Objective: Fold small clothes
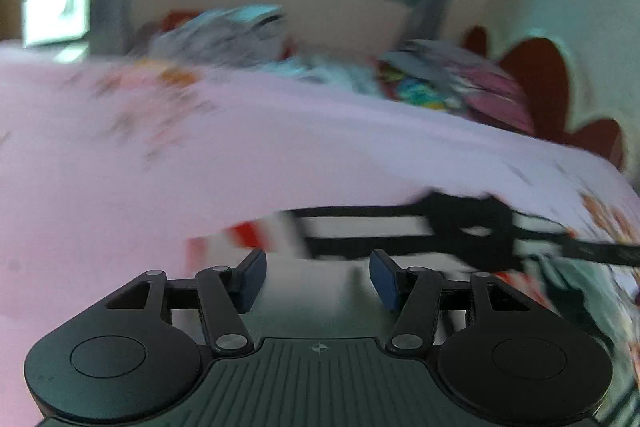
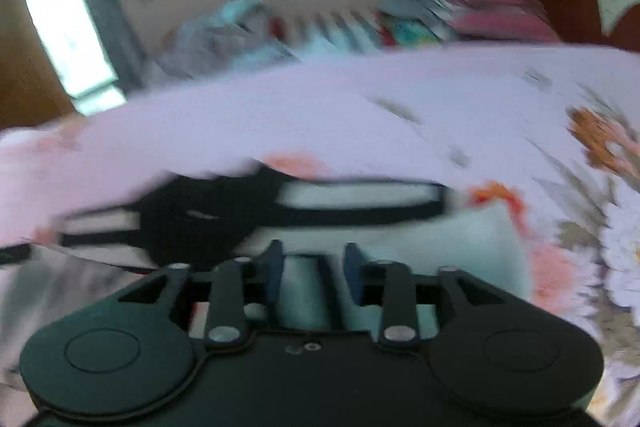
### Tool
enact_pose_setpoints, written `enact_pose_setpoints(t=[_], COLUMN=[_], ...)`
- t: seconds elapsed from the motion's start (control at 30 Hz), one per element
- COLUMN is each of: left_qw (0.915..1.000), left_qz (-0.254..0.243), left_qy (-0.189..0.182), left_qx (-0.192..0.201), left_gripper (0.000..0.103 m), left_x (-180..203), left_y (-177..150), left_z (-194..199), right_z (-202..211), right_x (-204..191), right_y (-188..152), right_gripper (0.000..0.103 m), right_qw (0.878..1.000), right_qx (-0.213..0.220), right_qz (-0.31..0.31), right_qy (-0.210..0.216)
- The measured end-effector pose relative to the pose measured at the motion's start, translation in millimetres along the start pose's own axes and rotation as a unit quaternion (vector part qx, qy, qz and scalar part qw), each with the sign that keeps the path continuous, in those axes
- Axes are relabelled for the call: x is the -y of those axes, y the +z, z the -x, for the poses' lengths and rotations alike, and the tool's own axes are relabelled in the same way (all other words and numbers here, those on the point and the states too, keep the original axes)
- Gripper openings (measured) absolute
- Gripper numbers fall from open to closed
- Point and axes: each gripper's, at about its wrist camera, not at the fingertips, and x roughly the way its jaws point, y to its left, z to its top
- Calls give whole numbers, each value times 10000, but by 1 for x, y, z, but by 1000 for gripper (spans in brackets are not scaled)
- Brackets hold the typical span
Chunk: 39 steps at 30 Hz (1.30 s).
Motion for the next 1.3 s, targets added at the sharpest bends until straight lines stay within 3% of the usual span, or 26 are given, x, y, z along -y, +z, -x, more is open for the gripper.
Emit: enact_pose_setpoints(t=[0.1,0.27,0.33,0.4,0.47,0.57,0.63,0.67,0.77,0.87,0.93,1.03,1.07,1.17,1.3], left_qw=[9993,9956,9940,9963,9968,9950,9937,9936,9946,9958,9943,9943,9945,9944,9930], left_qz=[-321,-784,-1005,-774,-708,-900,-953,-972,-791,-625,-720,-663,-636,-676,-755], left_qy=[-131,106,201,149,196,209,422,468,631,511,633,676,661,662,763], left_qx=[-132,-511,-382,-345,-314,-390,-411,-323,-210,-424,-471,-497,-515,-478,-503], left_gripper=[56,56,56,56,55,56,56,56,56,57,59,59,59,59,59], left_x=[41,71,67,47,30,29,39,46,59,70,75,65,60,53,59], left_y=[-9,-33,-40,-39,-42,-41,-36,-36,-43,-59,-71,-81,-83,-87,-88], left_z=[-9,-29,-21,-12,-4,-2,0,7,27,34,33,34,36,44,42], right_z=[-12,-35,-34,-24,-12,-3,2,7,24,29,27,25,26,30,30], right_x=[-43,-78,-71,-53,-24,-1,-8,-14,-32,-51,-59,-49,-38,-1,8], right_y=[-7,-21,-26,-31,-31,-34,-33,-32,-39,-57,-69,-74,-72,-65,-64], right_gripper=[30,31,28,27,21,17,22,33,33,31,32,30,22,18,19], right_qw=[9978,9935,9918,9905,9931,9960,9958,9963,9967,9938,9902,9909,9929,9971,9968], right_qx=[-262,-723,-779,-614,-499,-500,-484,-394,-263,-429,-503,-411,-363,-304,-381], right_qz=[232,652,873,1227,1027,709,716,710,764,988,1240,1274,1134,583,628], right_qy=[554,596,505,31,-266,-215,-301,-288,-27,287,386,151,-34,-386,-317])
